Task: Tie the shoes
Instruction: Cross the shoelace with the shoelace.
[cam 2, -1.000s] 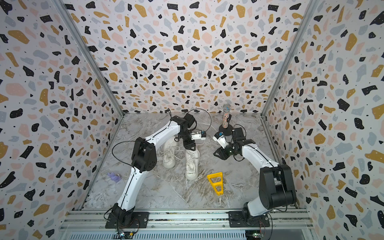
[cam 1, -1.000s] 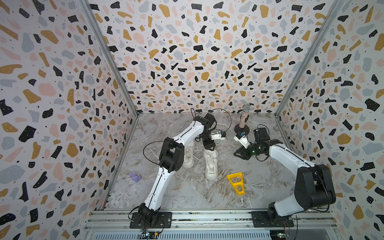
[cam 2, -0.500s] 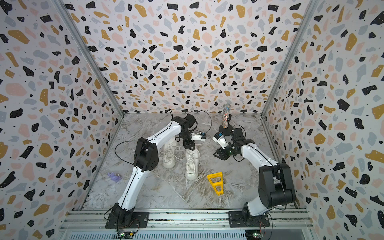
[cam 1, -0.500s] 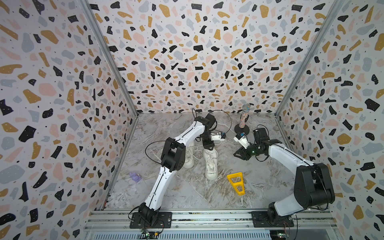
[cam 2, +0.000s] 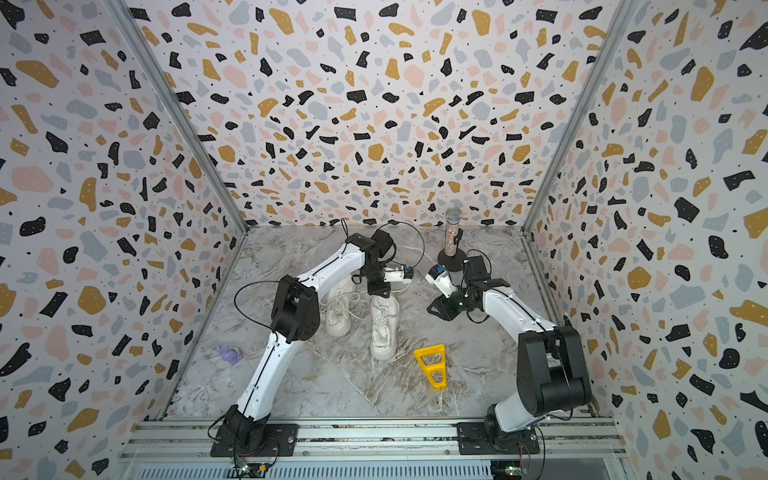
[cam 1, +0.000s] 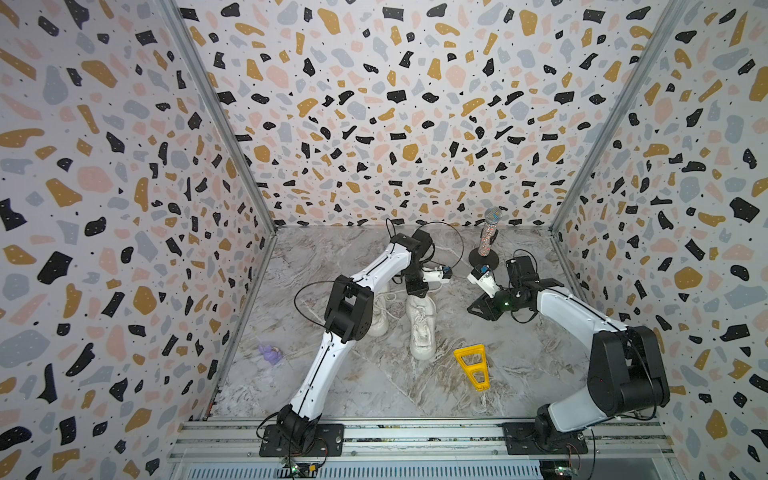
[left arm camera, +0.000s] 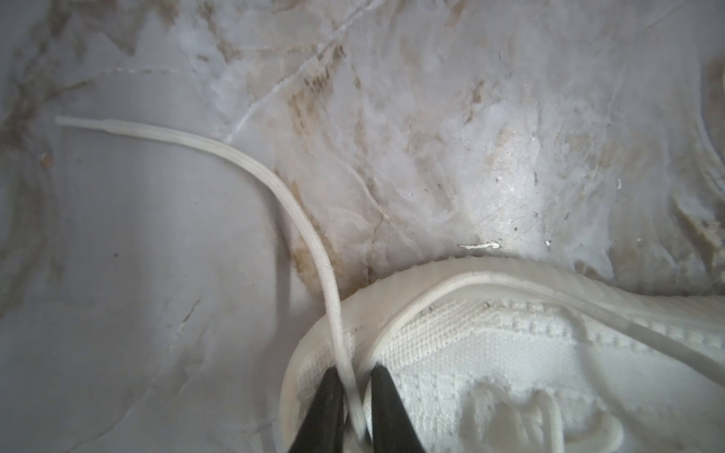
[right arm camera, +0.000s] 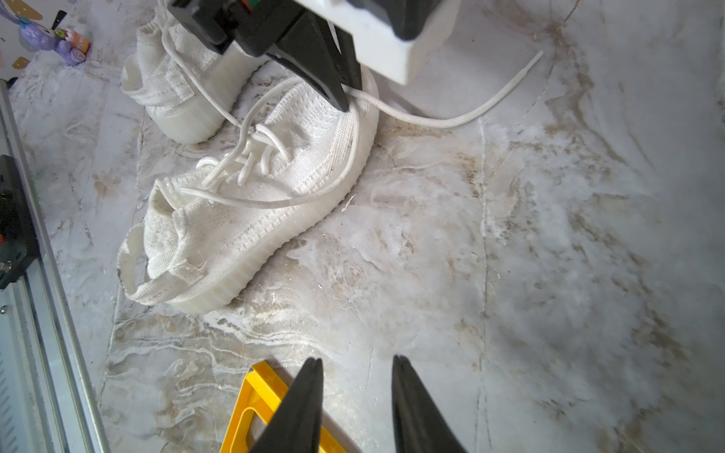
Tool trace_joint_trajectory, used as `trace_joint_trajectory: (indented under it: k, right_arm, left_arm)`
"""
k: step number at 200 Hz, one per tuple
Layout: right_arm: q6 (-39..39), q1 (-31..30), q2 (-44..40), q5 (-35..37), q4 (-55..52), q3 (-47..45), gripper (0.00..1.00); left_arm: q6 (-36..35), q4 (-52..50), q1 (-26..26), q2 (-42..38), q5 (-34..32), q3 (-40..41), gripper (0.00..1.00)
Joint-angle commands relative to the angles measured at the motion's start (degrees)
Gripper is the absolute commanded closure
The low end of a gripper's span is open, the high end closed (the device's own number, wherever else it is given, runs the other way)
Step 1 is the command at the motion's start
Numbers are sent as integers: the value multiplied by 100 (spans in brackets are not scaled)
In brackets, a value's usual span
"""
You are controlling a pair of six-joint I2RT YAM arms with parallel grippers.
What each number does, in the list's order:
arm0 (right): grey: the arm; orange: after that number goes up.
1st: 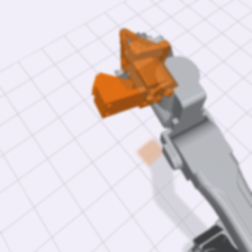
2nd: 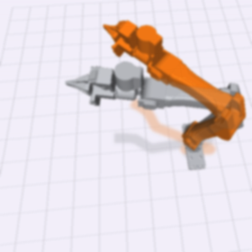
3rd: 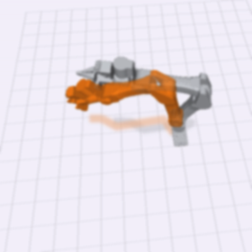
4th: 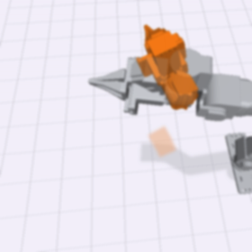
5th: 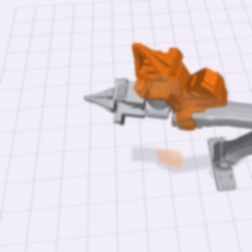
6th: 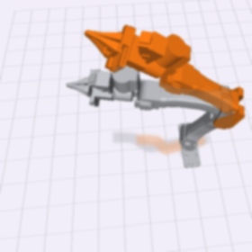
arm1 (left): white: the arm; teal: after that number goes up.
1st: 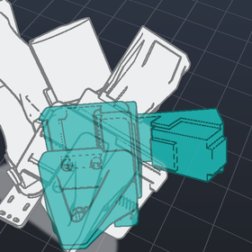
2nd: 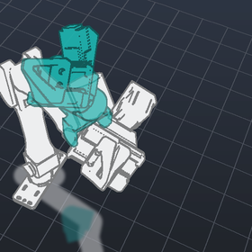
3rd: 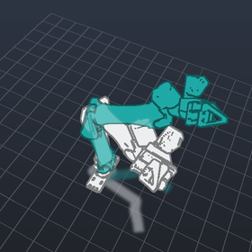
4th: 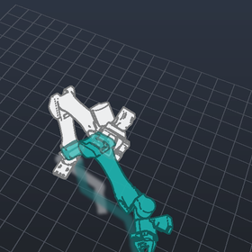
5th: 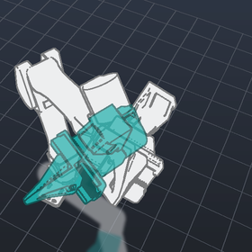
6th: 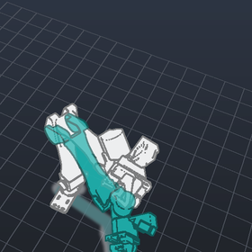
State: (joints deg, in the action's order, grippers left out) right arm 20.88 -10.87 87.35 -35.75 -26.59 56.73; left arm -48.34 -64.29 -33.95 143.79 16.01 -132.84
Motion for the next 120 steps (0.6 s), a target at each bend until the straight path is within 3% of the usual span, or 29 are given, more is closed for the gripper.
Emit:
trace_joint_trajectory:
  k: [1,12,120]
  right_arm:
    - [56,18,-16,-3,-154,187,66]
    - [47,24,-24,13,-157,194,66]
    - [-41,20,-201,-276,-219,261,66]
  left_arm:
    - [106,-137,-45,-36,136,-7,94]
    - [188,-137,-41,-105,186,-6,100]
    - [1058,-166,16,-1177,423,628,100]
